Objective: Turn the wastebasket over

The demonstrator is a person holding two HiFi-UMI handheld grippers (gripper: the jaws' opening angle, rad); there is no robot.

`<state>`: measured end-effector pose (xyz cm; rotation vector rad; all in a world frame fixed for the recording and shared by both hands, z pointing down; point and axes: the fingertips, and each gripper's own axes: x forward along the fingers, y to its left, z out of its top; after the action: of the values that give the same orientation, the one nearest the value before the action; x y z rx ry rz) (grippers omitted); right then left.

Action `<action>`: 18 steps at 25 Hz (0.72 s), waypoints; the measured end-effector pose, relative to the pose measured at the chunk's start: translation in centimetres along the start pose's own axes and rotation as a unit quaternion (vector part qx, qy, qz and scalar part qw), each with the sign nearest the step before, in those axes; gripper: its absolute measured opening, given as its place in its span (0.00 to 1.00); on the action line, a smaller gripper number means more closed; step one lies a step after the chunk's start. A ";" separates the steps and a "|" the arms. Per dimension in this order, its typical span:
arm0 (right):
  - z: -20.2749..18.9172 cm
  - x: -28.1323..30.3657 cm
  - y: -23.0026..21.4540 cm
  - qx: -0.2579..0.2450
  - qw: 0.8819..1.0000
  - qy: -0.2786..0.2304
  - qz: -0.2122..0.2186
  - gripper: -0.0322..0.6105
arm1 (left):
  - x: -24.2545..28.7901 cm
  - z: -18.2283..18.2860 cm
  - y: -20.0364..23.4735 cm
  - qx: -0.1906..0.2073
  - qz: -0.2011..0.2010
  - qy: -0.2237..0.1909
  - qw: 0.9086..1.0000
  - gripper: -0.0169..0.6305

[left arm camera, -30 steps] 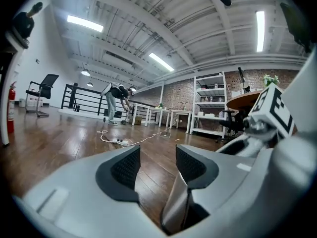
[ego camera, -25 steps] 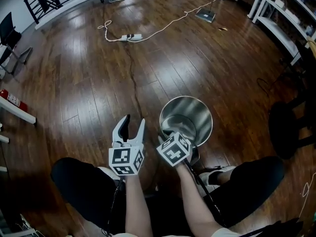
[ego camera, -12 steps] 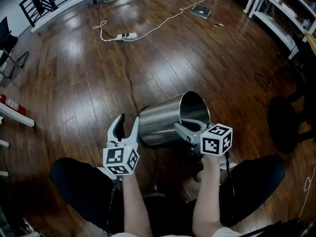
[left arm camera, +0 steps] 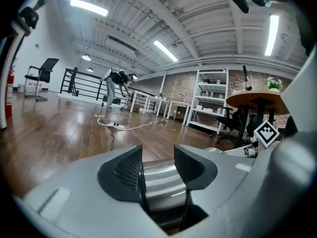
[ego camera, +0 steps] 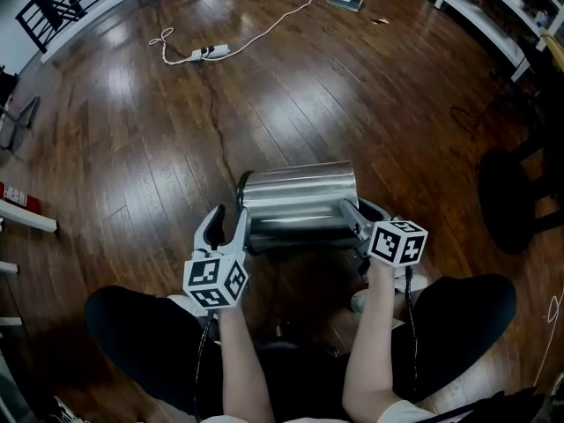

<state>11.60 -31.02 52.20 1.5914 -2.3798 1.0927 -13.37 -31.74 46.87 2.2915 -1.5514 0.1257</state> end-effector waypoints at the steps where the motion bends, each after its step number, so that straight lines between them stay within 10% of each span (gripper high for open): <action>1: -0.5 -0.6 -1.8 0.013 1.000 0.001 -0.028 0.23 | 0.4 -0.5 -0.7 0.000 -0.009 0.008 1.000 0.37; 4: -2.8 -2.3 -7.1 0.039 0.992 0.002 -0.116 0.26 | 1.2 -2.0 -2.2 -0.001 -0.025 0.027 0.999 0.38; 12: -3.7 -3.5 -8.1 0.056 0.993 -0.026 -0.098 0.25 | 3.3 -6.0 -2.9 0.012 -0.012 0.091 0.996 0.42; 18: -3.5 -5.4 -8.0 0.019 0.994 0.029 -0.103 0.25 | 4.6 -9.2 -2.1 -0.087 -0.024 0.104 0.991 0.42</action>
<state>19.62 -26.46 56.55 1.7452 -2.1135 1.1314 -8.49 -31.91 56.14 2.1049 -1.3475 0.2004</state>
